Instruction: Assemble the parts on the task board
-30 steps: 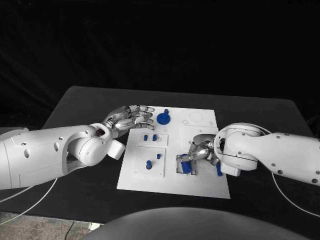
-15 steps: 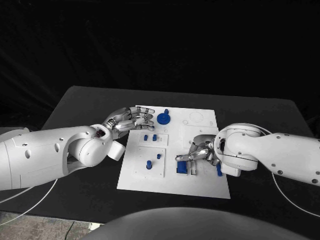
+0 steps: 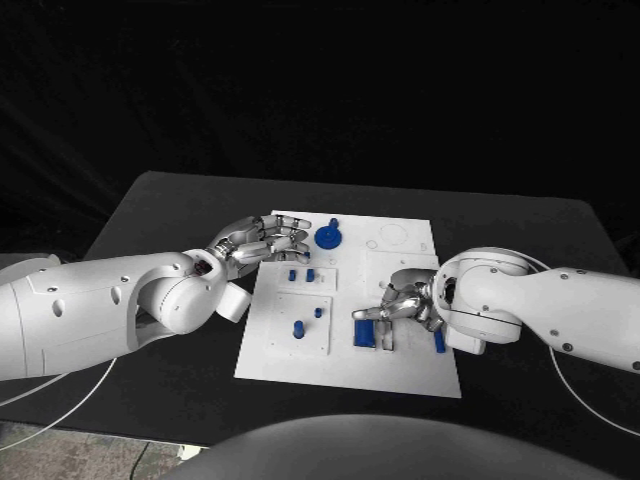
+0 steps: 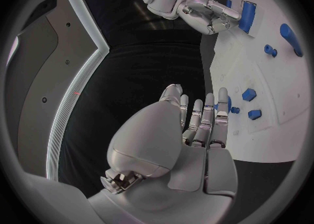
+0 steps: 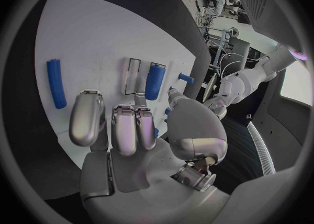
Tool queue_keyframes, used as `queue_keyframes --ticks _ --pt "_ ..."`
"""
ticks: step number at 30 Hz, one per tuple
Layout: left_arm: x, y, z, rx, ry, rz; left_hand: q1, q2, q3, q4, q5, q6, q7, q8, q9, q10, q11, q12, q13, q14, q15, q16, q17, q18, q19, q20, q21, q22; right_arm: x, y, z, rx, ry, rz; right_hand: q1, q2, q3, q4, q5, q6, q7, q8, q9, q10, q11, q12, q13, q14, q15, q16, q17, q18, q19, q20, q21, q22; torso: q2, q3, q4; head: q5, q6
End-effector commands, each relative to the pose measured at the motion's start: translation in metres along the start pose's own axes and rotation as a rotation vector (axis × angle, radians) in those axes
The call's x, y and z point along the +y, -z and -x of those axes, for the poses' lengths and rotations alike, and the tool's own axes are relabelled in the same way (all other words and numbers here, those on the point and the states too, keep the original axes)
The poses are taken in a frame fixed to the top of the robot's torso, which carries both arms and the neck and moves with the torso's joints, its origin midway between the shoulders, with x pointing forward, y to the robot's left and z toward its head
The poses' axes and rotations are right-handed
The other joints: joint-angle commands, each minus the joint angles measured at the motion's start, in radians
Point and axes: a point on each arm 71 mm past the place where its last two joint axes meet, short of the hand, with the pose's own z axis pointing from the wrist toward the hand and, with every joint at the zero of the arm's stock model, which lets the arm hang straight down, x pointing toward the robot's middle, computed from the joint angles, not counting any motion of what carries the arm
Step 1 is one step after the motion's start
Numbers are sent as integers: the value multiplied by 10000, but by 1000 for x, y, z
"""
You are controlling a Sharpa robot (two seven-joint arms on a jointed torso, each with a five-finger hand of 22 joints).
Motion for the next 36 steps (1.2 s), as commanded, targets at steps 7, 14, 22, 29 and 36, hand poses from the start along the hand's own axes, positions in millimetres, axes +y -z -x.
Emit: queue_keyframes --ticks 7,14,22,29,36 --pt "0 -1 -3 221 102 -30 100 7 61 -16 56 100 564 -18 -11 33 -48 -31 -14 55 5 39 -19 -147 19 -69 32 12 11 16 13 -1503 -616 1849 570 97 -376 -83 486 73 -154 762 677 1032 -96 38 2627 826 -50 3 1583 41 100 -67 199 1672 0 0 1 13 1" --pt "0 0 -3 216 103 -32 107 4 70 -22 71 109 570 -16 -13 40 -52 -31 -17 59 4 39 -20 -148 19 -71 33 15 10 33 23 -2366 -1211 2782 1402 199 -568 -96 717 -208 -241 1508 1432 1032 -181 38 2627 817 -111 -30 1541 36 111 -132 217 1678 -11 0 4 37 1" --pt "0 1 -1 159 95 -25 114 0 79 -29 86 117 571 -15 -16 57 -50 -28 -19 67 4 40 -22 -150 20 -74 35 19 -23 40 24 -1701 -960 999 2132 305 -578 -277 2602 -718 -217 1663 1670 1032 -159 38 2627 694 -116 -421 1022 142 -77 -160 -354 1514 -8 -2 -5 42 1" --pt "1 0 -2 213 114 8 121 -3 90 -35 99 125 572 -16 -20 79 -45 -24 -21 78 6 43 -23 -154 19 -75 36 23 -56 42 33 -1752 421 -855 2432 384 -565 -342 2936 -746 -135 1459 1350 1032 -75 38 2627 517 -29 -919 426 294 -405 -62 -1250 1263 -5 0 0 -16 1" --pt "1 0 -2 226 122 10 134 -8 118 -48 124 129 561 -25 -33 121 -33 -22 -30 115 18 54 -24 -164 22 -77 42 34 -68 44 38 -2369 1592 -1361 2471 434 -556 -312 2990 -609 -160 1459 1263 1032 -95 38 2627 560 -44 -837 528 256 -325 -63 -1054 1318 8 5 -2 -44 1"
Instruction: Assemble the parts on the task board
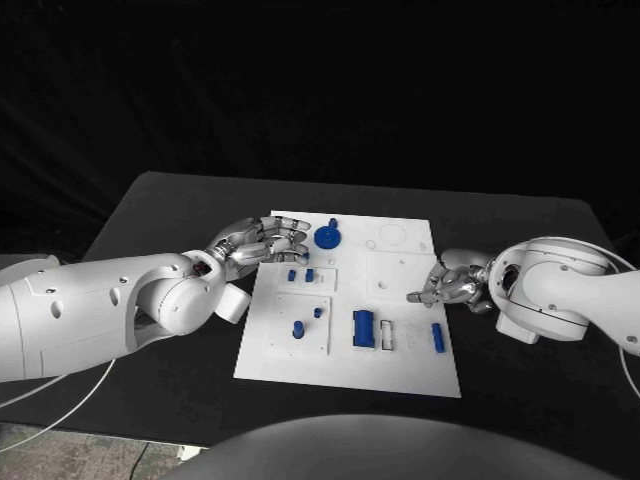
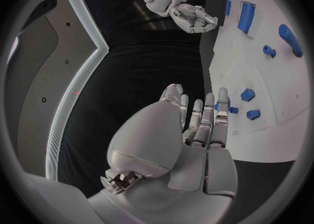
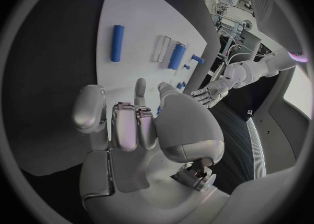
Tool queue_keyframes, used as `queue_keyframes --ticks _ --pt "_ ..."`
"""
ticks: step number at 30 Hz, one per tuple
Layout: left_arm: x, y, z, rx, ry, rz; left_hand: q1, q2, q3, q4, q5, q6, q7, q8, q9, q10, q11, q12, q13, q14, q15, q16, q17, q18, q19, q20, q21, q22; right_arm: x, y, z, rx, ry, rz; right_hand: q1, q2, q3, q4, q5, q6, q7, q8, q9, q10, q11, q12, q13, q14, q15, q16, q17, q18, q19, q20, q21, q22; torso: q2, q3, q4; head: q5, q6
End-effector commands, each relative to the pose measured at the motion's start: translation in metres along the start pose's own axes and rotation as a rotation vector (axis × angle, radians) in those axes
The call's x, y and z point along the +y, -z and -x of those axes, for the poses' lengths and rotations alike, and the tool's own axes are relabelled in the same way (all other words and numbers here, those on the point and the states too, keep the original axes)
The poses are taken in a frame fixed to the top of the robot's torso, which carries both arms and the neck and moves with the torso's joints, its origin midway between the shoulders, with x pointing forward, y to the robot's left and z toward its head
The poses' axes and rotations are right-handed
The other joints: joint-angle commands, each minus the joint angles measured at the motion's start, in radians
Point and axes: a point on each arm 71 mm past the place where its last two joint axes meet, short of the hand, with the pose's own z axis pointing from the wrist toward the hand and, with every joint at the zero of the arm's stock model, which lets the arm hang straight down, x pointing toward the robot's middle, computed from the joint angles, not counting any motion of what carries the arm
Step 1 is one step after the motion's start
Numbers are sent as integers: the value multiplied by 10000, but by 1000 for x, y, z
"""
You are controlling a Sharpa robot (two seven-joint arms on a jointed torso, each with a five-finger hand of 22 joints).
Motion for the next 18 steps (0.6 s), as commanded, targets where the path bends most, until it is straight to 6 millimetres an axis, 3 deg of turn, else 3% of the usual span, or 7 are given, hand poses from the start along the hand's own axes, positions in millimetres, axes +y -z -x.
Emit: queue_keyframes --ticks 1,10,13,18 --pt "0 0 -3 215 102 -54 127 0 65 7 40 57 561 -25 -16 85 3 -22 -13 80 -17 54 -16 -165 22 -77 42 14 -6 2 1 -320 1486 -499 93 49 -3 -3 46 109 -5 -43 -45 1051 27 38 2631 570 24 70 552 89 22 8 95 1332 10 2 3 -43 1" --pt "0 -1 -3 270 118 -28 132 -8 80 0 49 51 539 -35 -26 102 18 -27 -20 102 -9 60 -17 -173 24 -77 46 22 -7 6 -3 -359 1705 -566 -58 69 -140 222 -162 405 -73 -79 -248 1051 -38 38 2631 638 -36 132 622 59 154 -45 243 1381 -2 -3 16 -89 1" --pt "0 -1 -3 289 126 -18 133 -5 86 -1 51 50 537 -37 -28 107 22 -28 -22 108 -6 61 -18 -175 24 -77 47 24 -8 7 -3 -330 1807 -613 -236 120 -268 264 -455 700 -170 132 -161 1051 -115 38 2631 651 -93 140 633 46 210 -92 300 1407 1 -1 8 -53 1" --pt "1 -1 -2 271 123 -7 133 -5 86 -1 51 50 537 -37 -28 107 22 -28 -22 108 -6 61 -18 -175 24 -77 47 24 -9 7 -4 -255 2149 -717 -878 280 -611 294 -1286 855 -266 512 177 1051 -202 38 2631 656 -165 126 618 43 242 -163 263 1418 -1 -1 4 -53 1"
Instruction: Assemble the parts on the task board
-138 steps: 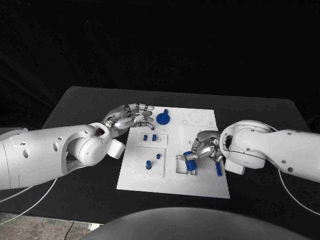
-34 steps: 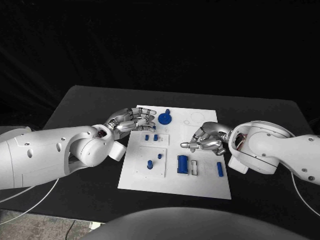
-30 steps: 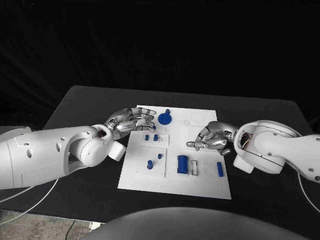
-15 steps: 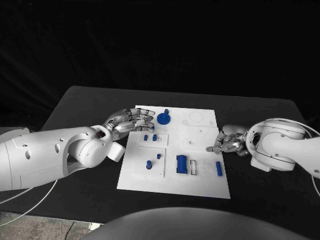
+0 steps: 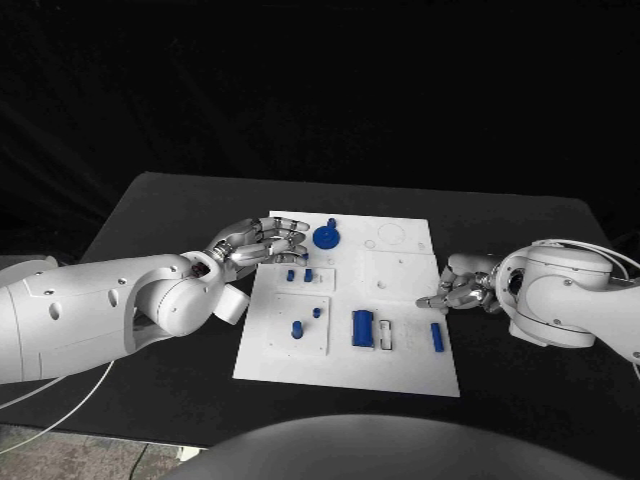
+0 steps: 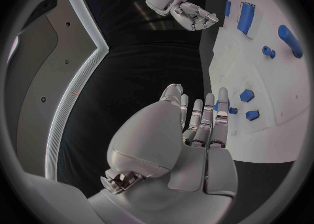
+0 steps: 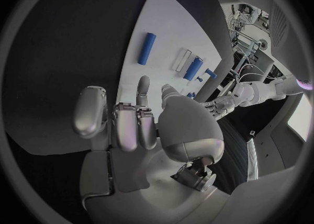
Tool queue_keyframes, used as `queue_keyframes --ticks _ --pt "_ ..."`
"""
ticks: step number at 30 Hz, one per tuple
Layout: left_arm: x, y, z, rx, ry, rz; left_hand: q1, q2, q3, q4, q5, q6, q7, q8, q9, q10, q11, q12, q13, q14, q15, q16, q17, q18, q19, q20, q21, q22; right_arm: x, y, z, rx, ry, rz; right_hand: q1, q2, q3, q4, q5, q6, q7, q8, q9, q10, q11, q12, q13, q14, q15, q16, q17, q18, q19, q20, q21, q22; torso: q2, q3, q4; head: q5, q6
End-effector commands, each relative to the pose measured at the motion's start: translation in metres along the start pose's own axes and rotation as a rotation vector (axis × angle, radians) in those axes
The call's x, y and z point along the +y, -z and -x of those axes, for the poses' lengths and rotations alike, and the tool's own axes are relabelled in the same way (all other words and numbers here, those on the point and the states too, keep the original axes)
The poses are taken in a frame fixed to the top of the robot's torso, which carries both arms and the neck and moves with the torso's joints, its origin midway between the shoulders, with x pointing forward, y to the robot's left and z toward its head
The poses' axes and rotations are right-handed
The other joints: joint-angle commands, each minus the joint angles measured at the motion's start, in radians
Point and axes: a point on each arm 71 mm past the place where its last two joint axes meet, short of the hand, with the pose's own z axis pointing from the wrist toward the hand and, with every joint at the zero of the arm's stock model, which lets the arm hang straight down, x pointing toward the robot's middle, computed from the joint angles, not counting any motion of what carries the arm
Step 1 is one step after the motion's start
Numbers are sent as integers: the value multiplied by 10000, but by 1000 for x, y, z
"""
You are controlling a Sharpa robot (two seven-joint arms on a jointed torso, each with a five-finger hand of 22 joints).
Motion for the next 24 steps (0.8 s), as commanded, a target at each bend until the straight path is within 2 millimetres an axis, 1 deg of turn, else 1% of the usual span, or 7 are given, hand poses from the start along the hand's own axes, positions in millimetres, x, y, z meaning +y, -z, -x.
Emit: queue_keyframes --ticks 1,3,5,12,15,20,24 --pt "0 0 -2 223 105 -37 96 36 92 -3 56 51 535 -39 -14 75 -11 -30 -13 77 32 62 -10 -178 24 -77 48 13 -2 -1 -2 103 715 -269 -240 50 -136 8 -294 29 -21 104 123 1049 -98 38 2632 655 -97 44 613 44 37 -44 19 1411 0 1 -6 0 1" --pt "0 0 -2 218 104 -32 96 37 93 -3 57 51 535 -40 -14 76 -11 -30 -13 79 33 63 -10 -179 24 -77 48 14 -3 -1 -3 184 798 -312 -395 112 -233 10 -522 21 -33 185 219 1049 -109 38 2632 656 -106 41 609 43 45 -54 7 1416 2 -1 -6 0 1" --pt "0 0 -2 219 104 -26 96 37 93 -3 57 51 535 -40 -14 76 -11 -30 -13 79 33 63 -10 -179 24 -77 48 14 -4 -2 -5 257 855 -341 -461 144 -284 10 -638 13 -39 225 269 1049 -114 38 2632 656 -111 41 609 42 51 -60 3 1419 2 0 -8 5 1" --pt "1 -1 -2 256 122 23 98 37 97 -5 59 51 536 -41 -16 79 -9 -31 -15 82 34 63 -11 -180 24 -77 49 15 -7 -2 -8 424 955 -430 -509 178 -332 5 -757 29 -51 276 324 1049 -123 38 2632 658 -117 43 612 44 52 -65 -16 1419 -6 2 -10 -13 1" --pt "2 -1 -3 278 137 52 100 38 104 -7 64 52 537 -43 -19 84 -5 -33 -17 88 37 64 -11 -183 24 -78 50 18 -7 -2 -10 513 990 -442 -504 201 -352 -7 -790 -27 -41 204 291 1049 -119 38 2632 658 -117 43 612 45 51 -68 -34 1418 -2 2 -9 -24 1" --pt "3 -1 -3 290 150 81 105 40 113 -11 70 52 539 -46 -22 90 0 -35 -20 95 42 66 -12 -187 24 -77 51 21 -6 -1 -14 610 991 -399 -296 235 -387 -53 -664 -105 25 -218 -16 1049 -70 38 2632 657 -85 31 597 45 52 -50 -87 1417 -4 1 -7 -46 1" --pt "4 -1 -4 302 159 101 105 40 113 -11 70 52 539 -46 -22 90 0 -35 -20 95 42 66 -12 -187 24 -77 51 21 -6 -2 -16 710 949 -372 -164 254 -446 -42 -601 -56 91 -670 -418 1049 -3 38 2632 657 -34 28 593 48 58 -19 -125 1420 -2 2 -3 -38 1"
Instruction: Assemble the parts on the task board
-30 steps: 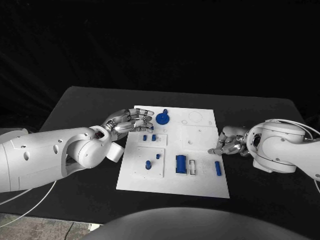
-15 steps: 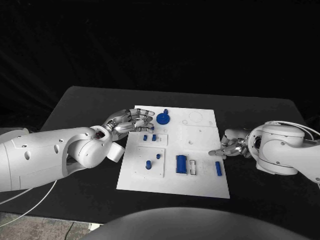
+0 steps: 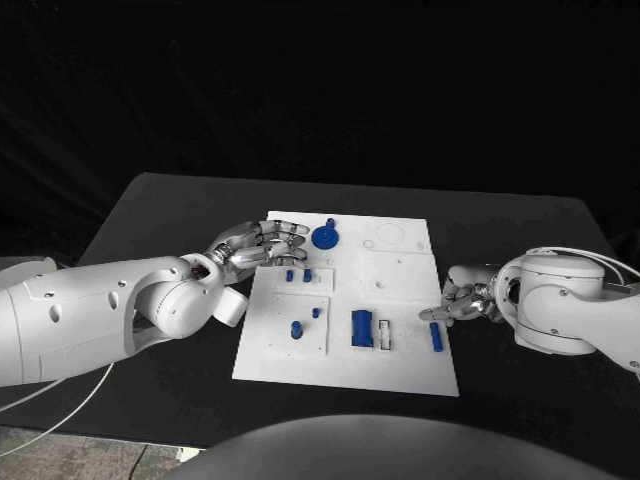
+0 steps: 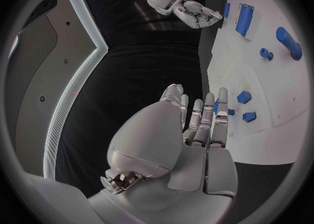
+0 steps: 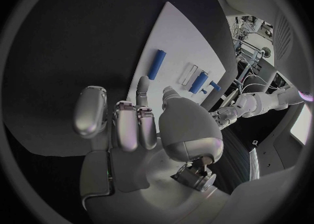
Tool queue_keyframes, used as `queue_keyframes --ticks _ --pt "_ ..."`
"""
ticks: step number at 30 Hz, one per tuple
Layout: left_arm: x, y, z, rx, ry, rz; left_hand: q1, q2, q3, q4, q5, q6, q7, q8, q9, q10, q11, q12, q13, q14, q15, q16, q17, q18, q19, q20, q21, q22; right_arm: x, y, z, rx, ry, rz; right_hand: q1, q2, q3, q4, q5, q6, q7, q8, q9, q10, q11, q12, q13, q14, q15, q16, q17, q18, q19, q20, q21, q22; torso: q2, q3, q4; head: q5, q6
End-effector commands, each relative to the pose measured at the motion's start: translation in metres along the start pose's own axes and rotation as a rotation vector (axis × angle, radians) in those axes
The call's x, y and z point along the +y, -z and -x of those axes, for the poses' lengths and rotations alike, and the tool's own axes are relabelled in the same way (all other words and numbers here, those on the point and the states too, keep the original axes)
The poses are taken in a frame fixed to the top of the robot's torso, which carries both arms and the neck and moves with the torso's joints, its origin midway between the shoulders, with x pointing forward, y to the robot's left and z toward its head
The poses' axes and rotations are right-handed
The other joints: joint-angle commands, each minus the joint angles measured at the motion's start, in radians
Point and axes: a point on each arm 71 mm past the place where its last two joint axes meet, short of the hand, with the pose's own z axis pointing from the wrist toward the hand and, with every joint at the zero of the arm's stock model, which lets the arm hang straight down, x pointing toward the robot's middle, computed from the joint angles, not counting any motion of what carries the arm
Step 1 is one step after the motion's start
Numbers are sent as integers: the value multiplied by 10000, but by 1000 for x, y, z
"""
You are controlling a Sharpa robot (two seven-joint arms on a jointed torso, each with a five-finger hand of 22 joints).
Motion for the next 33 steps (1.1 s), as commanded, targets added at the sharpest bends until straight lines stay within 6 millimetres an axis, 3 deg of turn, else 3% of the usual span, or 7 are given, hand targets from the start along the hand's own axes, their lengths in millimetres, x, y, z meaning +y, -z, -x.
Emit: queue_keyframes --ticks 1,10,14,19,27,33 --pt "0 0 -3 252 112 -20 65 1 56 -9 35 53 539 -46 -12 90 0 -35 -12 59 5 66 -13 -186 25 -77 51 12 0 0 -3 195 155 -79 146 -5 -87 20 38 19 115 -260 -231 1049 74 38 2634 657 39 28 594 48 21 30 -90 1419 2 -1 5 6 1" --pt "1 -1 -3 283 125 41 73 4 72 -16 43 55 541 -51 -18 98 10 -41 -18 72 14 68 -15 -193 25 -77 54 18 3 -2 -14 527 -52 33 331 87 -233 17 66 -49 377 -1478 -1379 1049 295 38 2634 640 213 -23 530 71 -13 179 -295 1391 6 -1 -1 38 1" --pt "1 -1 -3 290 128 63 73 4 72 -16 43 55 541 -51 -18 98 10 -41 -18 72 14 68 -15 -193 25 -77 54 18 4 -3 -15 604 -136 56 444 104 -243 -15 174 6 412 -1694 -1629 1049 329 38 2634 635 242 -34 514 77 -16 210 -332 1387 3 1 -4 28 1" --pt "2 -1 -3 314 137 88 82 12 99 -25 52 59 547 -59 -27 112 31 -50 -28 92 29 71 -17 -206 26 -77 59 28 4 -3 -17 720 -198 51 915 87 -143 -193 901 107 449 -1999 -1998 1049 360 38 2634 625 271 -56 485 87 -20 243 -393 1381 -1 -1 0 12 1" --pt "3 -2 -5 379 162 133 86 14 111 -30 56 59 549 -63 -32 117 40 -55 -32 101 36 73 -18 -212 26 -77 62 33 5 -4 -20 978 -188 73 1112 35 -117 -255 1212 118 482 -2181 -2206 1049 389 38 2634 618 296 -68 470 96 -30 263 -455 1370 6 -2 3 6 1" --pt "4 -2 -6 452 185 168 95 25 148 -40 61 71 567 -70 -43 145 58 -64 -44 134 59 81 -20 -232 29 -76 71 49 8 -6 -22 1195 -24 112 2238 -188 251 -1043 1918 197 422 -2293 -2362 1049 339 38 2634 608 263 -90 441 104 -30 254 -485 1368 3 -2 0 17 1"
